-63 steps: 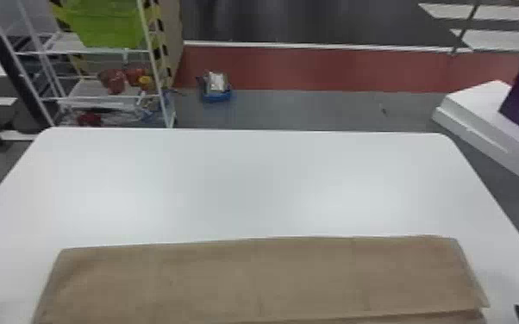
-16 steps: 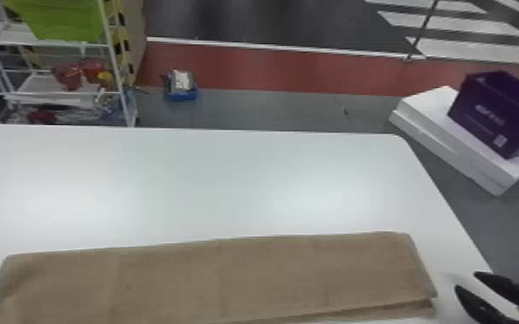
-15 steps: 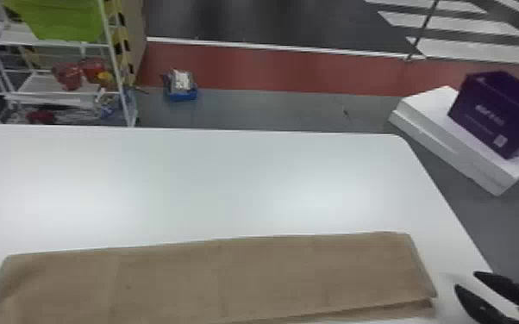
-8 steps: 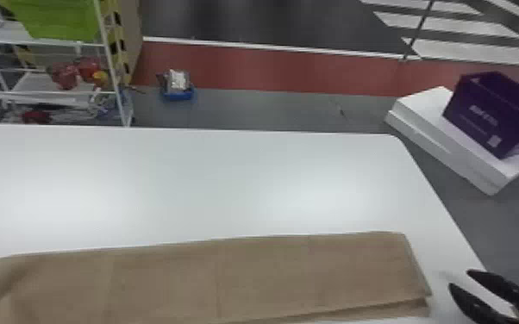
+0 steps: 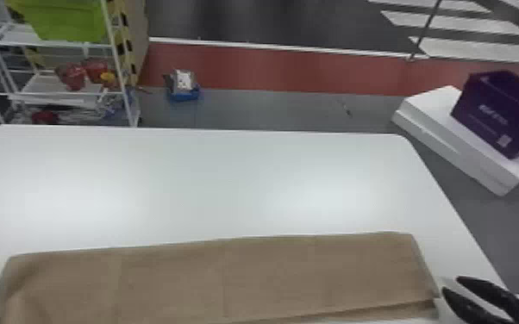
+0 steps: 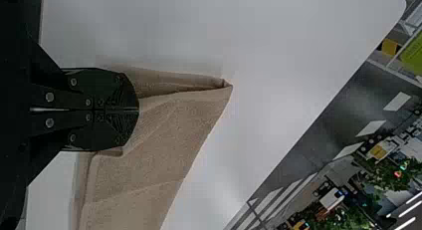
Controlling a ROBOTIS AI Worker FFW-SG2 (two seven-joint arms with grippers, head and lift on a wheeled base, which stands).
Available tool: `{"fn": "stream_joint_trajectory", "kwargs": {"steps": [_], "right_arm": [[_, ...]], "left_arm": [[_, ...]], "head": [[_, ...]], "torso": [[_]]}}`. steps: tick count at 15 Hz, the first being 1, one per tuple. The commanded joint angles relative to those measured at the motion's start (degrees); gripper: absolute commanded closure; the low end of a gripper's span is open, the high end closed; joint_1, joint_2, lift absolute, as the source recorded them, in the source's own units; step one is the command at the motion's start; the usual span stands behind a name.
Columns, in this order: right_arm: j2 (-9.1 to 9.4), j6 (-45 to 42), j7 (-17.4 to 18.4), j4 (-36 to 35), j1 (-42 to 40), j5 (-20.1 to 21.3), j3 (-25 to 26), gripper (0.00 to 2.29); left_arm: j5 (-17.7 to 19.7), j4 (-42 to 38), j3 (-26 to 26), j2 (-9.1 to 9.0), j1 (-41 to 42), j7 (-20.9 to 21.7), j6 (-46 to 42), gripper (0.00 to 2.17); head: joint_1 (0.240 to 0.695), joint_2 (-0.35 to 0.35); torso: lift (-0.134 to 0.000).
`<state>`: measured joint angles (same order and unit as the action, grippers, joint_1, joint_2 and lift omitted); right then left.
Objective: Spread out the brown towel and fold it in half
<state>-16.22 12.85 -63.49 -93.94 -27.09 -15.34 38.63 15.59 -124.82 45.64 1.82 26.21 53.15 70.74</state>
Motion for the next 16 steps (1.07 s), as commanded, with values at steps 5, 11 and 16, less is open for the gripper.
{"fn": "stream_joint_trajectory", "kwargs": {"steps": [5,11,16], "right_arm": [[0.23,0.8,-0.2,-0.3,0.4,1.0,-1.9,0.86],[0.05,1.0,-0.6,-0.5,0.0,0.1,-0.8,1.24],[0.66,2.1,-1.3,-3.2,-0.5,-1.4,0.7,1.24]], "left_arm": [[0.1,0.3,0.7,0.03,0.0,0.1,-0.3,1.42],[0.8,-1.0,1.6,-0.06,0.2,0.4,0.8,1.42],[1.5,-3.3,2.4,-0.94,0.5,0.9,2.3,1.42]], "head": [[0.695,-0.108],[0.695,-0.089],[0.695,-0.108]], "torso": [[-0.123],[-0.123],[-0.123]]}}
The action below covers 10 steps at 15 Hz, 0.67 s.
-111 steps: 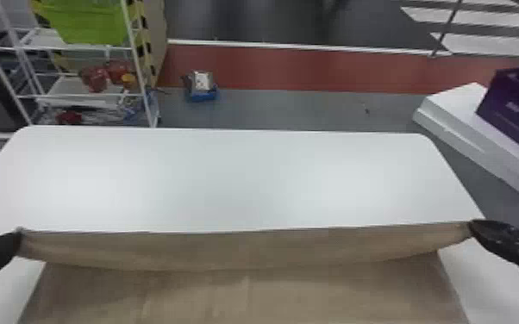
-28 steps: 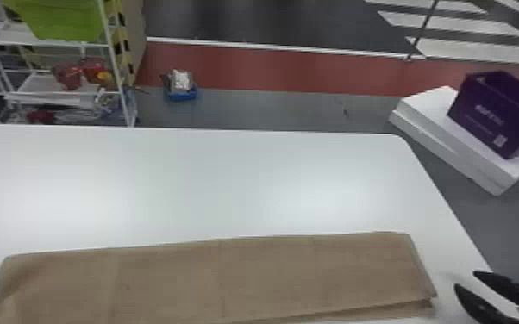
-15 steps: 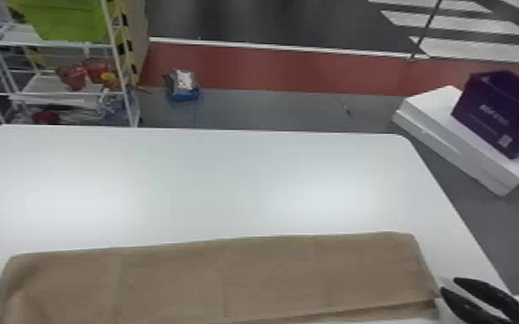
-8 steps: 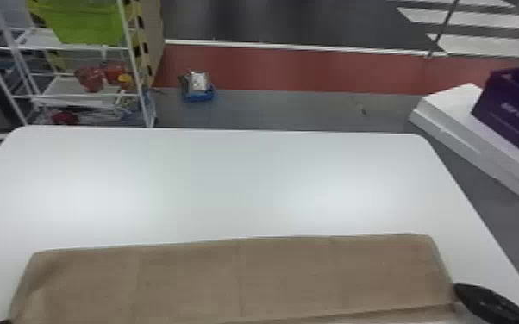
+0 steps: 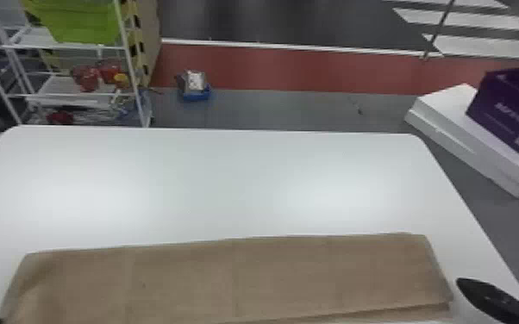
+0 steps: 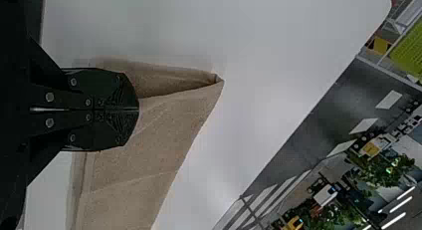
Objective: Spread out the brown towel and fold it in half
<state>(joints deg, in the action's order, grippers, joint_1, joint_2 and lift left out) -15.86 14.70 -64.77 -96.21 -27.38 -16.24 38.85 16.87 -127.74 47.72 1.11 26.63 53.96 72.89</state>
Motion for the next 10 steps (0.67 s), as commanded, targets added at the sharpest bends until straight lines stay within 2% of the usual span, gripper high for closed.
{"fn": "stream_joint_trajectory", "kwargs": {"steps": [1,4,10], "right_arm": [[0.65,0.2,-0.1,-2.0,-0.5,-1.0,1.0,1.24],[0.91,4.1,-0.2,-5.0,-0.3,-2.2,3.9,1.24],[1.00,5.3,-0.7,-5.6,0.4,-3.7,6.4,1.24]], "left_arm": [[0.5,-0.6,1.2,-0.32,0.1,0.5,1.2,1.42],[2.5,-1.3,4.1,-0.23,-0.2,0.9,3.7,1.42],[2.5,-1.6,5.1,-0.32,0.0,1.5,5.5,1.42]], "head": [[0.695,-0.111],[0.695,-0.116],[0.695,-0.134]], "torso": [[-0.123],[-0.123],[-0.123]]}}
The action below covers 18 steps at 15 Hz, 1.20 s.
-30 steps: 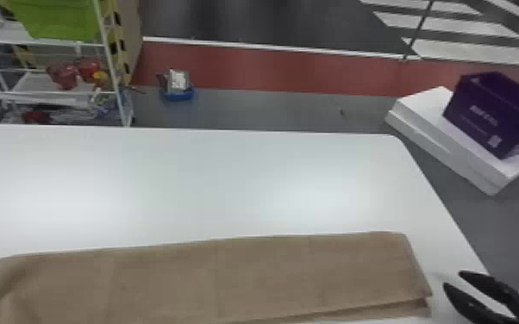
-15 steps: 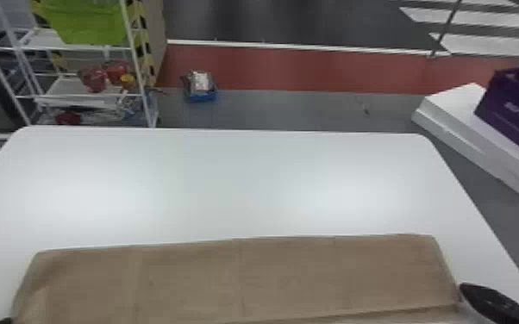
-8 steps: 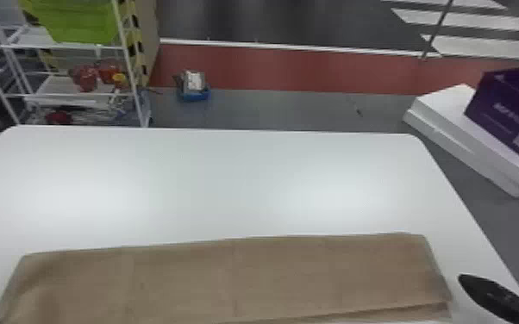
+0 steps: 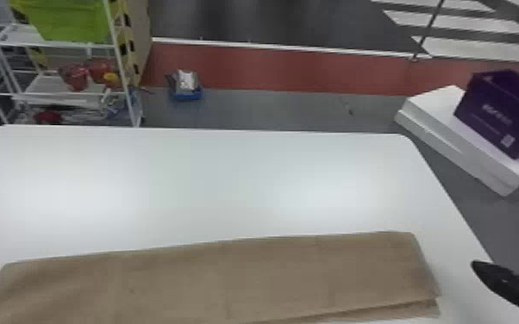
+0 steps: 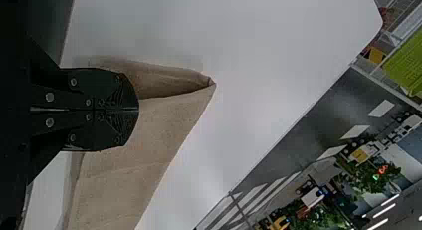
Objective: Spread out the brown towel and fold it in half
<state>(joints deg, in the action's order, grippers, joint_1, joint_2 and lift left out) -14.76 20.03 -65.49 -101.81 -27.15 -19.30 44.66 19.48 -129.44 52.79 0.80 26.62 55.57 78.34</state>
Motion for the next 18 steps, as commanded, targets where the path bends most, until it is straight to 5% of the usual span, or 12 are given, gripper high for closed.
{"fn": "stream_joint_trajectory", "kwargs": {"steps": [1,2,4,5,16,18], "right_arm": [[-0.19,0.3,0.0,0.0,0.2,-0.6,0.6,1.24],[-0.36,0.8,0.0,0.1,0.2,-0.5,0.6,1.17],[-0.36,0.3,0.0,1.0,0.1,0.6,-0.4,0.46],[-0.36,-0.4,0.2,1.4,0.0,2.0,-1.6,0.43],[-0.27,-0.7,2.4,4.6,2.4,9.2,-9.3,0.59],[-0.71,-0.6,2.2,5.1,2.5,9.2,-9.3,1.08]], "left_arm": [[-0.3,0.1,-0.1,-0.01,0.0,-0.3,-0.2,1.42],[-0.5,0.2,-0.3,0.08,-0.1,-0.6,-0.3,1.42],[-0.9,0.8,-0.8,0.08,-0.2,-0.6,-0.7,1.42],[-0.9,0.9,-1.0,0.17,-0.3,-0.6,-1.0,1.42],[-1.7,3.8,-2.0,0.96,-1.3,-0.1,-3.7,1.42],[-1.7,3.8,-2.0,1.05,-1.5,-0.1,-3.7,1.42]], "head": [[0.695,-0.137],[0.695,-0.142],[0.695,-0.145],[0.695,-0.145],[0.695,-0.039],[0.695,-0.036]], "torso": [[-0.123],[-0.123],[-0.123],[-0.123],[-0.123],[-0.123]]}}
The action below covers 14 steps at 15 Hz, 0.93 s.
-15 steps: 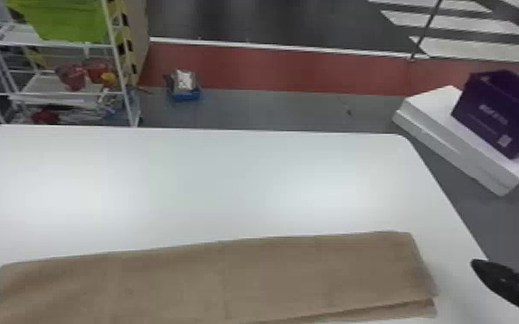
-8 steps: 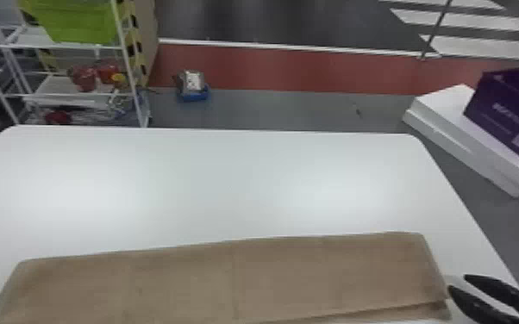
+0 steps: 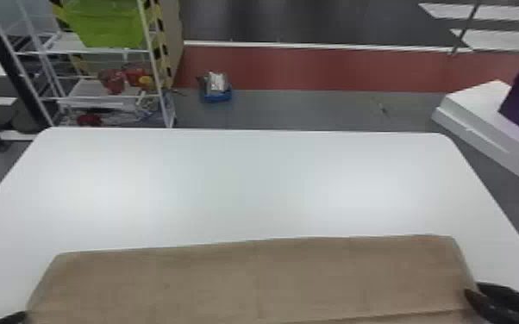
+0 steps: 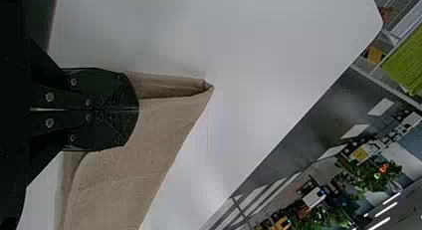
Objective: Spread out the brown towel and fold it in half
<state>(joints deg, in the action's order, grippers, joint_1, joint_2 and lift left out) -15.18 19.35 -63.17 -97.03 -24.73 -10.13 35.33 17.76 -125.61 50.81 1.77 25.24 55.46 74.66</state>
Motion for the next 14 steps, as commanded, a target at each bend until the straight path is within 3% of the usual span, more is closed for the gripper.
{"fn": "stream_joint_trajectory", "kwargs": {"steps": [1,2,14], "right_arm": [[-0.29,0.1,-0.5,0.3,0.0,-0.2,0.0,1.18],[-0.29,0.1,-0.8,0.3,0.0,-0.7,0.2,1.33],[-0.03,3.3,-1.5,-3.6,0.4,-4.3,4.3,1.33]], "left_arm": [[0.0,0.0,0.0,-0.01,-0.2,0.0,0.0,1.42],[0.0,0.0,-0.1,-0.01,-0.3,0.0,0.0,1.42],[-0.2,-2.1,0.6,-0.45,-1.1,0.1,3.3,1.42]], "head": [[0.695,-0.037],[0.695,-0.039],[0.695,-0.059]], "torso": [[-0.123],[-0.123],[-0.123]]}}
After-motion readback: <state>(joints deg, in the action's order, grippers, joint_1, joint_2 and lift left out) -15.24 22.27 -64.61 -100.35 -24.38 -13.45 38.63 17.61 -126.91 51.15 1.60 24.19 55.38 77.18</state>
